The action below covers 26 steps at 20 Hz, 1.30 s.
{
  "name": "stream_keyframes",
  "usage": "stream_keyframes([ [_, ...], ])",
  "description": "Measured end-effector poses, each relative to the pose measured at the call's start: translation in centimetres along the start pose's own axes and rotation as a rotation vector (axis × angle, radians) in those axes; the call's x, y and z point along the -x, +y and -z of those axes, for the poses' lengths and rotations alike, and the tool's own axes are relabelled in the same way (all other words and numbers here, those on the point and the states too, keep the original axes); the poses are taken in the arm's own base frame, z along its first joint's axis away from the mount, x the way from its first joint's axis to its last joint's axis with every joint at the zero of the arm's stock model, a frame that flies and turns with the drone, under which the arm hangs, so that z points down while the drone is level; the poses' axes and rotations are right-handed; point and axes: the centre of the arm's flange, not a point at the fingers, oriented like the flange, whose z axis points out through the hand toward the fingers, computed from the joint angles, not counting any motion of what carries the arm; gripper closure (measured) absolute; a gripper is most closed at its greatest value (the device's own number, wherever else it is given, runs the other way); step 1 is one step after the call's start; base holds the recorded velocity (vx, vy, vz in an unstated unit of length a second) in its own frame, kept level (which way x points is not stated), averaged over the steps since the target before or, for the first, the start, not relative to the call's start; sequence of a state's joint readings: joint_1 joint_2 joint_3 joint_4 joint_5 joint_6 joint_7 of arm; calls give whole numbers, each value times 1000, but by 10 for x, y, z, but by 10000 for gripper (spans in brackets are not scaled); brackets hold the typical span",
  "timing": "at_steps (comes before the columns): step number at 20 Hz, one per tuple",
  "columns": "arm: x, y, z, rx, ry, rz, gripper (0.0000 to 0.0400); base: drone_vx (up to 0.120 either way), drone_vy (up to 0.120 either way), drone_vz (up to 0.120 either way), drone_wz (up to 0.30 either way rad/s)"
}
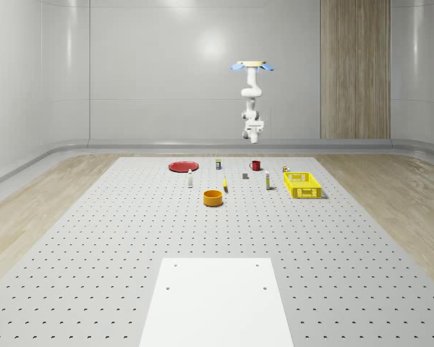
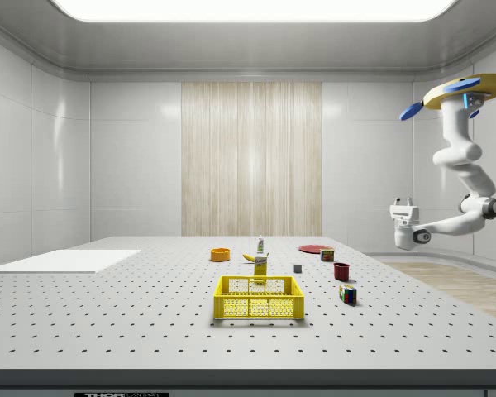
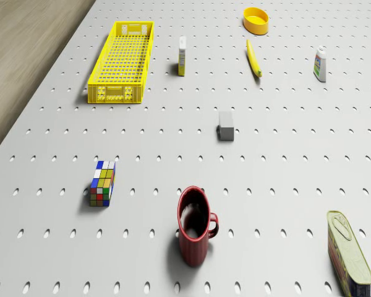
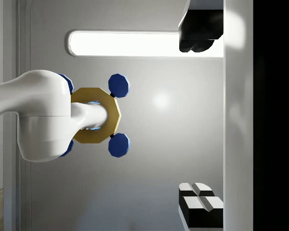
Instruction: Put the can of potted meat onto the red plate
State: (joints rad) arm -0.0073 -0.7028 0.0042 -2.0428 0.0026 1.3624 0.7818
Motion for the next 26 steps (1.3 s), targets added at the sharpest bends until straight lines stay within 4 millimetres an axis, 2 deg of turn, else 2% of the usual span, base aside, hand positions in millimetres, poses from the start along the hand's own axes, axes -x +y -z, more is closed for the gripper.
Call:
stream_keyframes([
  [8, 0, 0, 1, -4, 5, 0, 0, 5, -120, 0, 0],
  [26, 3, 0, 1, 3, 31, 0, 0, 120, -120, 0, 0],
])
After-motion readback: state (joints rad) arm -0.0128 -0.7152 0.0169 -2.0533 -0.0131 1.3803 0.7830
